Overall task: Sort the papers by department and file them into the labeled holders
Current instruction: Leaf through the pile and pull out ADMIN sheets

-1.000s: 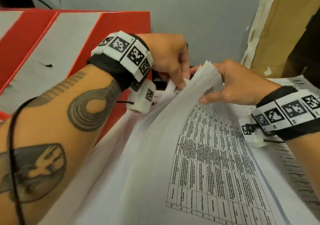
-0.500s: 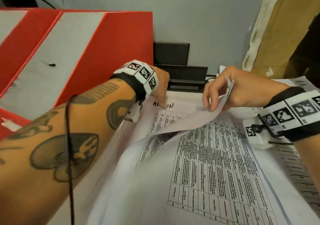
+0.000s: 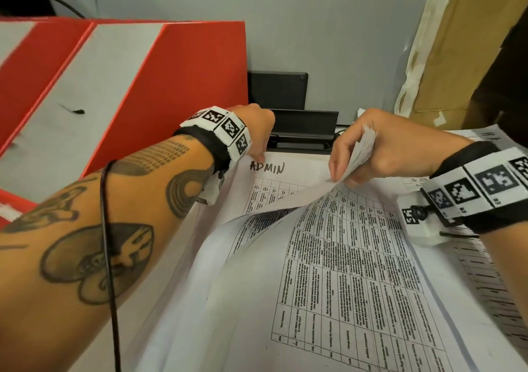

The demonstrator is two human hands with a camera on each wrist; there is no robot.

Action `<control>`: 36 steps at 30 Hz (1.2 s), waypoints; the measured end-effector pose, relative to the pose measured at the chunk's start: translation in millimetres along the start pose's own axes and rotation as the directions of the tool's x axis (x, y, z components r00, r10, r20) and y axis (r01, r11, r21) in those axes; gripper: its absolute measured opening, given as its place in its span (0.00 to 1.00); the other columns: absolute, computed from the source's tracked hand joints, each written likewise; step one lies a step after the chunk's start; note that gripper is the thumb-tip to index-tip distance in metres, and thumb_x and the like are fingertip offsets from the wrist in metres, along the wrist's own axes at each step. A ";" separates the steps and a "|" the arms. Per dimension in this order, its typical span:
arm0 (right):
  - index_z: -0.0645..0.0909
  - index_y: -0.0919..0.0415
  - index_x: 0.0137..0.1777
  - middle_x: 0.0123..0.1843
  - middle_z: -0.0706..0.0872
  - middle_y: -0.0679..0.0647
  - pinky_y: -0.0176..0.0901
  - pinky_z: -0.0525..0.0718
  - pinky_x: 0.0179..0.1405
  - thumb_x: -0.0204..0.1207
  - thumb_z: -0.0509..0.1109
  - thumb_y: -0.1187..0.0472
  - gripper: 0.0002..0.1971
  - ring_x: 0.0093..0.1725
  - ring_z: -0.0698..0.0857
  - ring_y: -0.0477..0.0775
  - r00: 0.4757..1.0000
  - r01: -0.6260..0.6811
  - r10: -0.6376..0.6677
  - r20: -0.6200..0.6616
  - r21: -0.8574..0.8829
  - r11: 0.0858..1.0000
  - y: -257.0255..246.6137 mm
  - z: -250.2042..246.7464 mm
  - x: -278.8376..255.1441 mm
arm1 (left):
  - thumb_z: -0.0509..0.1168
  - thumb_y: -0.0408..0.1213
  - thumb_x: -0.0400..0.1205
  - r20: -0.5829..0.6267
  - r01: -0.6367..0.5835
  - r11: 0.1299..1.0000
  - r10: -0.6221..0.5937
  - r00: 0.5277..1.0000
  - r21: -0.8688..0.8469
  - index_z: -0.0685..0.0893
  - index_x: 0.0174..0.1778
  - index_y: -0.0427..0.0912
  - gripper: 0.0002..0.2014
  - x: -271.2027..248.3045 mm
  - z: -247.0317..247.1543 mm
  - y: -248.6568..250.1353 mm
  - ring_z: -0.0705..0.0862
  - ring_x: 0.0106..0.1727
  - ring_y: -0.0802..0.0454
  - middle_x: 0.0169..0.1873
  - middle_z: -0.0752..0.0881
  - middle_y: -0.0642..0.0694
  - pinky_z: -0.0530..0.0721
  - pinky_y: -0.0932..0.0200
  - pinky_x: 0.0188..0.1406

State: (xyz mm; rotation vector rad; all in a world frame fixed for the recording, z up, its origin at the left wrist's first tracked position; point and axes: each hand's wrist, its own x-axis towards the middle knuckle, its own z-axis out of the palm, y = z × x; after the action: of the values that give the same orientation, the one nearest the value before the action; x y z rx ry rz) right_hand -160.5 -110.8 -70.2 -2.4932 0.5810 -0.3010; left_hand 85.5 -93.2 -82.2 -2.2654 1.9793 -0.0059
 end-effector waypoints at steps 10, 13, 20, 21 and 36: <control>0.95 0.53 0.47 0.42 0.95 0.45 0.62 0.91 0.55 0.65 0.88 0.68 0.13 0.45 0.94 0.49 0.996 -0.058 0.053 -0.072 -0.063 0.996 -3.1 1.1 1.3 | 0.81 0.48 0.77 -0.116 0.032 0.999 -0.029 0.993 0.019 0.87 0.50 0.44 0.14 -8.7 -8.3 -0.7 0.88 0.46 0.43 0.48 0.89 0.46 0.90 0.48 0.45; 0.94 0.50 0.48 0.43 0.95 0.42 0.56 0.90 0.55 0.66 0.87 0.66 0.14 0.45 0.93 0.45 0.994 -0.075 0.070 -0.084 -0.056 0.996 -2.4 2.8 2.2 | 0.77 0.46 0.81 -0.116 0.016 1.000 -0.013 0.993 0.025 0.87 0.58 0.44 0.14 -10.4 -9.5 -0.1 0.86 0.47 0.44 0.52 0.87 0.45 0.84 0.50 0.41; 0.84 0.41 0.67 0.56 0.90 0.40 0.49 0.85 0.64 0.62 0.91 0.60 0.33 0.60 0.88 0.41 0.984 -0.128 0.118 -0.135 -0.071 0.989 3.2 12.0 9.6 | 0.85 0.48 0.69 -0.141 -0.025 1.000 0.024 0.990 -0.007 0.93 0.46 0.50 0.13 -27.4 -40.8 3.8 0.90 0.47 0.46 0.45 0.91 0.50 0.92 0.45 0.49; 0.81 0.39 0.72 0.59 0.89 0.40 0.51 0.84 0.68 0.62 0.91 0.59 0.38 0.64 0.86 0.43 0.982 -0.133 0.122 -0.143 -0.068 0.989 4.6 12.7 11.0 | 0.85 0.48 0.70 -0.145 -0.082 0.996 0.075 0.987 -0.044 0.94 0.44 0.50 0.11 -30.6 -46.1 3.8 0.90 0.45 0.50 0.42 0.92 0.52 0.91 0.49 0.48; 0.93 0.53 0.37 0.36 0.92 0.53 0.49 0.83 0.40 0.60 0.86 0.77 0.17 0.36 0.88 0.51 0.999 0.039 -0.039 0.032 -0.016 0.999 5.5 8.2 5.4 | 0.80 0.50 0.77 0.246 -0.137 0.989 0.144 0.958 -0.047 0.89 0.65 0.48 0.22 8.4 1.9 -2.2 0.88 0.56 0.53 0.58 0.91 0.53 0.87 0.53 0.56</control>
State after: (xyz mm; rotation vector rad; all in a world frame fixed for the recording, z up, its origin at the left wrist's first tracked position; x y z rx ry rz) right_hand -154.9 -113.6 -79.6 -2.5229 0.5244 -0.2721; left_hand 89.0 -101.0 -84.6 -2.0196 2.0100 0.3089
